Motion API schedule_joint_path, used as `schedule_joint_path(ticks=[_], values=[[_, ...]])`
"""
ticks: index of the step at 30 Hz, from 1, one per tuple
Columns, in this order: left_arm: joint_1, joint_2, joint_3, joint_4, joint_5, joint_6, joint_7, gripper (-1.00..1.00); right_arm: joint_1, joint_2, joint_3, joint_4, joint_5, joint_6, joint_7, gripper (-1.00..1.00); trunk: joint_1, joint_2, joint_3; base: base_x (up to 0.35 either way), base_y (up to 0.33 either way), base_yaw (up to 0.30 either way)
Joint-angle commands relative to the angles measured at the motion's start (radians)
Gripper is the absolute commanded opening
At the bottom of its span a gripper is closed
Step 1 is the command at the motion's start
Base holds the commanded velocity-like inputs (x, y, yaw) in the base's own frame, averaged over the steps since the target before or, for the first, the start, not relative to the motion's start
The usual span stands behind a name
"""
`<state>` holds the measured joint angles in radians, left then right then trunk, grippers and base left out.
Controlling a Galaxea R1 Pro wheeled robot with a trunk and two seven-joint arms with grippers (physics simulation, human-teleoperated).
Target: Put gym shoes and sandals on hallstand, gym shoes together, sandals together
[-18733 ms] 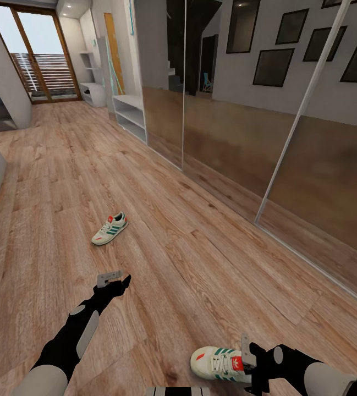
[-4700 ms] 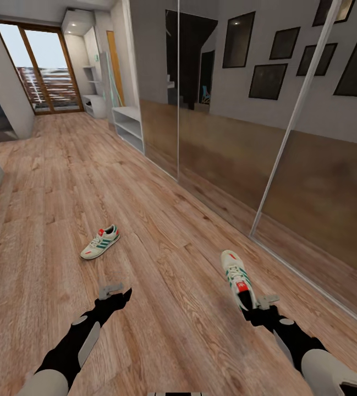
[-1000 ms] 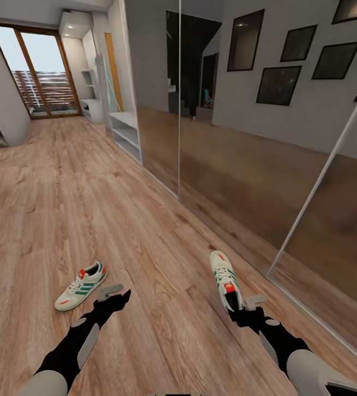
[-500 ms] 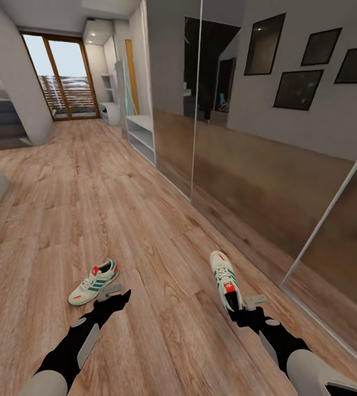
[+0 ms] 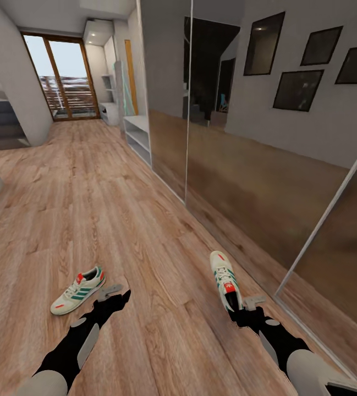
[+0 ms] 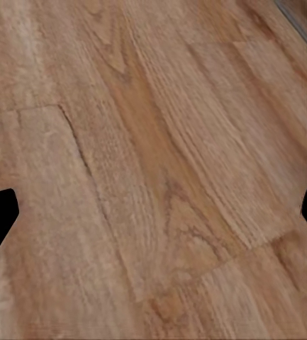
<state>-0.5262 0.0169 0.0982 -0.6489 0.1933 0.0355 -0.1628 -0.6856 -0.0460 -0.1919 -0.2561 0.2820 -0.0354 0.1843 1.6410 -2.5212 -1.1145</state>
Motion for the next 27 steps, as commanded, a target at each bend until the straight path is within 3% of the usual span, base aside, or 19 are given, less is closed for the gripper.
schedule_joint_path(ticks=[1,15,27], values=[[0.000,0.000,0.000,0.000,0.000,0.000,0.000,1.00,0.000,0.001,0.000,0.000,-0.001,0.000,-0.002,-1.00,0.000,0.000,0.000,0.170,-0.250,0.083],[0.000,-0.001,0.000,0.000,0.000,0.000,-0.001,1.00,0.001,0.002,0.002,0.009,0.000,0.000,-0.002,-1.00,0.000,0.000,0.000,0.053,-0.056,0.253],[0.000,0.000,0.000,0.000,0.000,0.001,-0.001,1.00,0.000,0.002,0.002,0.010,0.000,0.001,0.001,-1.00,0.000,0.000,-0.005,0.300,0.000,0.069]])
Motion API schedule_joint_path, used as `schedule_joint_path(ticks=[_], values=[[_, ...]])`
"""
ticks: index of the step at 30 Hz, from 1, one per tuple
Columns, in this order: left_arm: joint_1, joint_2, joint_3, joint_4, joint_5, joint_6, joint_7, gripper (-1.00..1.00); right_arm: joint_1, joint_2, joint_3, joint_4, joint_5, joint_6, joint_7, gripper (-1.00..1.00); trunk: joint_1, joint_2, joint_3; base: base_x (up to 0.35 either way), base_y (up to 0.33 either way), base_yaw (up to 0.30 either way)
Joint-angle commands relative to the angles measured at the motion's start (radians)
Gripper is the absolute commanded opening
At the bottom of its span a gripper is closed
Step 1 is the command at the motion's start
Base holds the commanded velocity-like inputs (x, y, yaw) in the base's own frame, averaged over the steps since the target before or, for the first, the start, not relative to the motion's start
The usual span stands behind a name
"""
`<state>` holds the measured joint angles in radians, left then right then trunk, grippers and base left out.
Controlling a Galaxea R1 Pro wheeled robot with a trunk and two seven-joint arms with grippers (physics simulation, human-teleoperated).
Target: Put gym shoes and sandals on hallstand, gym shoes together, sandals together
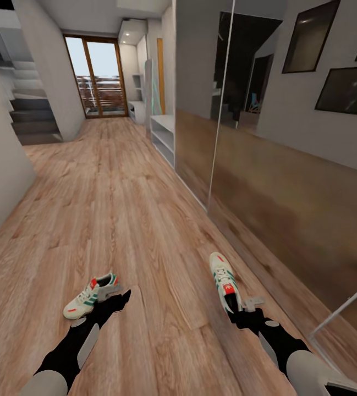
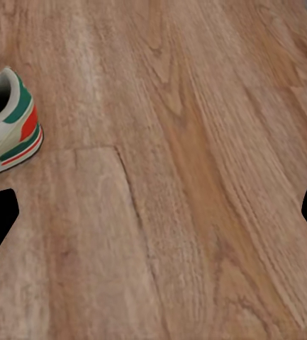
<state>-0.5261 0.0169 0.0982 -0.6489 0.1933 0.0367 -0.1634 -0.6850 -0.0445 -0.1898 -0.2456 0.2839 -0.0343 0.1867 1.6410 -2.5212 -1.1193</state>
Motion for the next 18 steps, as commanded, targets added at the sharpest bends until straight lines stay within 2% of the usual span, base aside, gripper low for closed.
schedule_joint_path(ticks=[1,12,18], values=[[0.000,0.000,0.000,0.000,0.000,0.000,0.000,1.00,0.000,0.000,0.000,0.000,-0.002,0.000,-0.001,-1.00,0.000,0.000,-0.001,0.341,0.000,0.008],[0.000,0.000,0.000,0.000,0.000,0.000,0.000,1.00,0.000,0.000,0.000,0.000,-0.002,0.001,-0.001,-1.00,0.000,0.000,-0.010,0.344,-0.005,0.003],[0.000,0.000,0.000,0.000,0.000,0.000,0.000,1.00,0.001,0.000,0.000,0.000,-0.002,0.001,-0.001,-1.00,0.000,0.000,-0.010,0.316,-0.115,0.055]])
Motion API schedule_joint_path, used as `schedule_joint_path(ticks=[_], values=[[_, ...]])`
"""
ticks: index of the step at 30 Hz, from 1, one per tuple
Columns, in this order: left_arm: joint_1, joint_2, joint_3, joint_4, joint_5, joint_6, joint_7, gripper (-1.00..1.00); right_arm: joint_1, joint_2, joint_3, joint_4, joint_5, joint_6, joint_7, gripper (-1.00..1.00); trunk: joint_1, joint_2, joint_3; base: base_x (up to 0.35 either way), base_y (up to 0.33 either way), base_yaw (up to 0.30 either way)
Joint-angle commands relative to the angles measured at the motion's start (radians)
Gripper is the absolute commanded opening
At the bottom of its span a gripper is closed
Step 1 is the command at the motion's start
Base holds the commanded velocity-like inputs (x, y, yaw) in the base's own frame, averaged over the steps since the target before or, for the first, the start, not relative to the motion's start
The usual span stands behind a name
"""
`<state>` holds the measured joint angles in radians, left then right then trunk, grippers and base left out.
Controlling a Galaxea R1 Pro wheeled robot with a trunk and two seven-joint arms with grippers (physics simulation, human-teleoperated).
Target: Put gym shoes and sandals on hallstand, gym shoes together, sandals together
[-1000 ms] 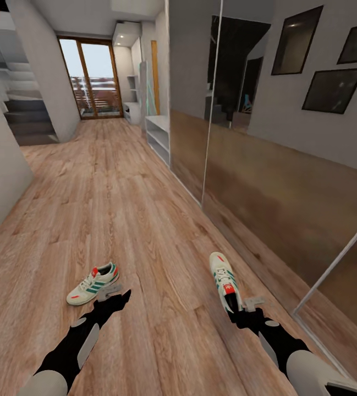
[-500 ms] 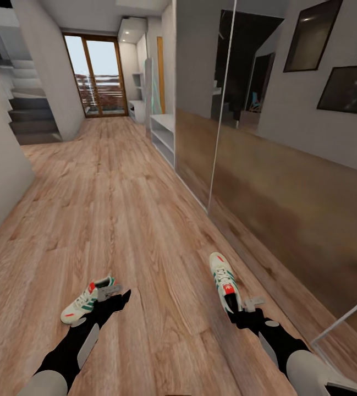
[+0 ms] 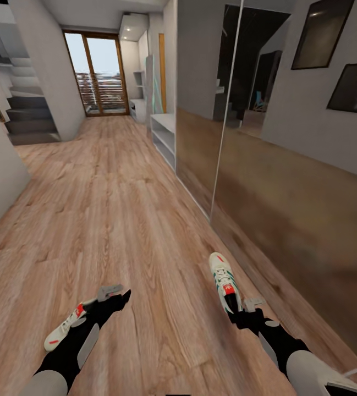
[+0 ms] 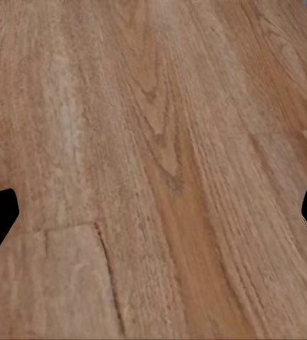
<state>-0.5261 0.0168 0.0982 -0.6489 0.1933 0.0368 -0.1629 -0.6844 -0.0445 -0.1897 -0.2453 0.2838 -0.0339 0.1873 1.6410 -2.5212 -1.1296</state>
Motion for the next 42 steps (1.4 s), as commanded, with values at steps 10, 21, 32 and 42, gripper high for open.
schedule_joint_path(ticks=[10,21,32,42], values=[[0.000,0.000,0.000,0.000,0.000,0.000,0.000,1.00,0.000,0.000,0.000,0.000,-0.002,0.000,-0.002,-1.00,0.000,0.000,0.000,0.267,-0.198,0.243],[0.000,0.000,0.000,0.000,0.000,0.000,0.000,1.00,0.000,0.001,0.001,0.000,-0.002,0.000,-0.002,-1.00,0.000,0.000,0.000,0.173,-0.254,0.285],[0.000,0.000,0.000,0.000,0.000,0.000,0.000,1.00,0.000,0.002,0.000,0.000,-0.002,0.000,-0.002,-1.00,0.000,0.000,0.000,0.075,-0.119,0.207],[0.000,0.000,0.000,0.000,0.000,0.000,0.000,1.00,0.000,0.002,0.000,0.000,-0.002,0.000,-0.002,-1.00,0.000,0.000,0.000,0.024,0.068,0.012]])
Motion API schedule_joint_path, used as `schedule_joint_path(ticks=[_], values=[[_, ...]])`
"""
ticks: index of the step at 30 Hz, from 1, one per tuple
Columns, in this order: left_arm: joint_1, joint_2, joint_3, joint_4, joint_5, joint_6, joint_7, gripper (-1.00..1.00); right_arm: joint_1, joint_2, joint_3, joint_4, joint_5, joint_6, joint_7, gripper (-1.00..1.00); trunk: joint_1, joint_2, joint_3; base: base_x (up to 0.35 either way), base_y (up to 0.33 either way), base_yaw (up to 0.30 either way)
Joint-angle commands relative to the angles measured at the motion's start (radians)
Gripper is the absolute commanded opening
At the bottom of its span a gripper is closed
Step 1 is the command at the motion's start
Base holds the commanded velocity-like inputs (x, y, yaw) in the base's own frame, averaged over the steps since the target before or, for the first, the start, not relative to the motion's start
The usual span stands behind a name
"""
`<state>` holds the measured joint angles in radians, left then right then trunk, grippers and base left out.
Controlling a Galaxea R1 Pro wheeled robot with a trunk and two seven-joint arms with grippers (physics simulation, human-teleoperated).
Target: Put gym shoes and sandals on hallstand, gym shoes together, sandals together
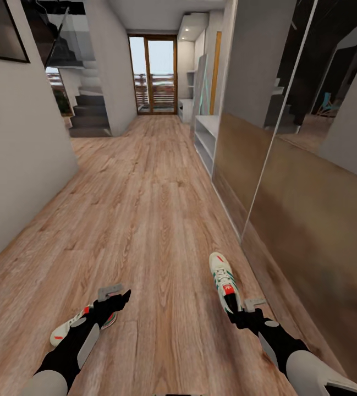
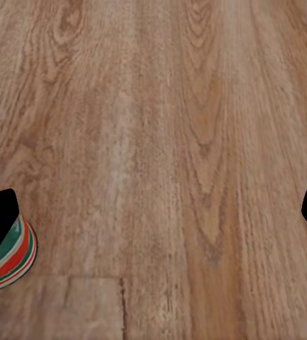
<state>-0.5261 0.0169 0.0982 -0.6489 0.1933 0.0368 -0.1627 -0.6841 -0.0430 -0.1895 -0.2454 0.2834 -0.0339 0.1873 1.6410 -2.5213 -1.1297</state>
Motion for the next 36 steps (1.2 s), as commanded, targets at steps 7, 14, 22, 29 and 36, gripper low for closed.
schedule_joint_path(ticks=[7,14,22,29,36], values=[[0.000,0.000,0.000,0.000,0.000,0.000,0.000,1.00,0.000,0.000,0.001,0.000,-0.001,0.000,-0.002,-1.00,0.000,0.000,0.000,0.262,-0.029,0.001],[0.000,0.000,0.000,0.000,0.000,0.000,0.000,1.00,0.000,0.000,0.001,0.000,-0.001,0.000,-0.002,-1.00,0.000,0.000,0.000,0.293,-0.182,0.000],[0.000,0.000,0.000,0.000,0.000,0.000,0.000,1.00,0.000,0.000,0.001,0.000,-0.001,0.000,-0.002,-1.00,0.000,0.000,0.000,0.278,-0.230,0.000],[0.000,0.000,0.000,0.000,0.000,0.000,0.000,1.00,0.000,0.000,0.001,0.000,-0.001,0.000,-0.002,-1.00,0.000,0.000,0.000,0.288,-0.110,0.000],[0.000,0.000,0.000,0.000,0.000,0.000,0.000,1.00,0.000,0.000,0.001,0.000,-0.001,0.000,-0.002,-1.00,0.000,0.000,0.000,0.282,-0.013,0.000]])
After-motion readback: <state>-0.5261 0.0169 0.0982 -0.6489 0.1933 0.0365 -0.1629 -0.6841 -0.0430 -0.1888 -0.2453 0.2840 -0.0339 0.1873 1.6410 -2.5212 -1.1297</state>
